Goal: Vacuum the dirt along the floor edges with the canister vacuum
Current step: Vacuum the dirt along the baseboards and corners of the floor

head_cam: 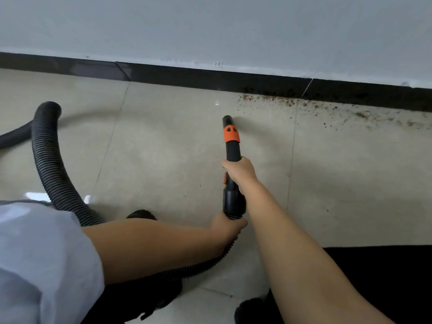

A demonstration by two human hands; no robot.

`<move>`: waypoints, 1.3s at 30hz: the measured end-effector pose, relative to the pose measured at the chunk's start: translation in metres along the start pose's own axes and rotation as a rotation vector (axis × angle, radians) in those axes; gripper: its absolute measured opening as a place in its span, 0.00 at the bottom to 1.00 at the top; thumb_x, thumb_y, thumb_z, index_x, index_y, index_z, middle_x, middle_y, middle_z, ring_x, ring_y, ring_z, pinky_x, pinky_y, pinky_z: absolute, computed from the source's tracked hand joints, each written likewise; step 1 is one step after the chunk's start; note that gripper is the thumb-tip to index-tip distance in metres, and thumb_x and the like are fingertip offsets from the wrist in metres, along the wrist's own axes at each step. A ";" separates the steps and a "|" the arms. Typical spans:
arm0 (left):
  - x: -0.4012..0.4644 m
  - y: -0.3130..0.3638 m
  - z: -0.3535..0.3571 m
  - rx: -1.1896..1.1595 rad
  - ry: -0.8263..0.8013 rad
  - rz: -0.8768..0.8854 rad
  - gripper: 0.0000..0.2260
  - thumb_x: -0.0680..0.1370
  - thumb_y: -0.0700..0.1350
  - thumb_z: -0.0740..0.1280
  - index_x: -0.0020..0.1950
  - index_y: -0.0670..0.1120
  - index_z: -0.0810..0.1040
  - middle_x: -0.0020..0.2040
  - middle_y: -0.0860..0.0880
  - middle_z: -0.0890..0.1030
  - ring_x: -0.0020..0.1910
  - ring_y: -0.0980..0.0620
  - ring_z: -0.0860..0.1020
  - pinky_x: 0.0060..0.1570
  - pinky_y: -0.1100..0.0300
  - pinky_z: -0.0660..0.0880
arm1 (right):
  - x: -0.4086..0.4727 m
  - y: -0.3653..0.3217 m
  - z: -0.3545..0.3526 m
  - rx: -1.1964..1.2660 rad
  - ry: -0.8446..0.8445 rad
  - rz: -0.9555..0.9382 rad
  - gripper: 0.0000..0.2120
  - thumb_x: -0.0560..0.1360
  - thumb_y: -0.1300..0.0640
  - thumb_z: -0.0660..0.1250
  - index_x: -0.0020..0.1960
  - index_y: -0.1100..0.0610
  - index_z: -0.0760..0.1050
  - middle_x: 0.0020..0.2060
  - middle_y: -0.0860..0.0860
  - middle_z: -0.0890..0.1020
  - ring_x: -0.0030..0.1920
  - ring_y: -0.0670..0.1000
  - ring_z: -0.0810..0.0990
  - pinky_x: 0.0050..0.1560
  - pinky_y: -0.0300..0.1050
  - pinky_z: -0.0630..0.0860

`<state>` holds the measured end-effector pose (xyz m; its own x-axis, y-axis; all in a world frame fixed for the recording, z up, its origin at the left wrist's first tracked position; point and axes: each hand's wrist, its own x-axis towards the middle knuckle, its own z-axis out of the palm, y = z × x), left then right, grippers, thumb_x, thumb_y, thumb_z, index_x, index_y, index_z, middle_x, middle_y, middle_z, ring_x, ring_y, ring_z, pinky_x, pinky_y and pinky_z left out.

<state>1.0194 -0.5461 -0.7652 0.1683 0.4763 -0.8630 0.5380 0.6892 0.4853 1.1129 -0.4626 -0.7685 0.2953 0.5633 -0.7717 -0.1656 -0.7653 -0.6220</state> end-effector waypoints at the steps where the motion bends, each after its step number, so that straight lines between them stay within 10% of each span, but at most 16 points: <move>1: 0.002 -0.002 -0.002 -0.004 -0.003 0.002 0.06 0.72 0.39 0.67 0.47 0.42 0.72 0.39 0.43 0.73 0.31 0.52 0.70 0.28 0.64 0.70 | 0.000 0.000 0.002 0.001 -0.004 -0.001 0.04 0.71 0.61 0.64 0.44 0.57 0.69 0.26 0.53 0.75 0.25 0.52 0.74 0.35 0.45 0.74; 12: 0.019 0.007 0.017 0.178 -0.243 0.083 0.12 0.74 0.40 0.67 0.57 0.41 0.74 0.42 0.43 0.73 0.32 0.53 0.70 0.30 0.63 0.70 | -0.003 0.012 -0.047 0.131 0.259 0.045 0.04 0.72 0.61 0.63 0.43 0.56 0.68 0.26 0.53 0.75 0.25 0.51 0.74 0.35 0.43 0.74; 19: 0.020 0.019 0.045 0.204 -0.295 0.088 0.04 0.73 0.37 0.65 0.44 0.44 0.71 0.34 0.47 0.70 0.30 0.53 0.68 0.31 0.62 0.68 | -0.001 0.017 -0.083 0.220 0.385 0.070 0.05 0.72 0.63 0.63 0.42 0.57 0.67 0.26 0.54 0.74 0.24 0.52 0.72 0.33 0.45 0.72; 39: 0.036 0.020 -0.015 -0.001 -0.086 0.110 0.08 0.72 0.38 0.67 0.46 0.47 0.71 0.35 0.47 0.71 0.32 0.52 0.70 0.33 0.61 0.70 | 0.024 -0.028 -0.004 0.081 0.086 0.023 0.07 0.71 0.62 0.64 0.49 0.59 0.68 0.24 0.54 0.75 0.24 0.52 0.72 0.35 0.44 0.73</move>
<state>1.0242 -0.5070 -0.7845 0.2964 0.5006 -0.8133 0.5114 0.6360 0.5779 1.1286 -0.4294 -0.7691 0.3690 0.5143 -0.7742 -0.2482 -0.7482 -0.6153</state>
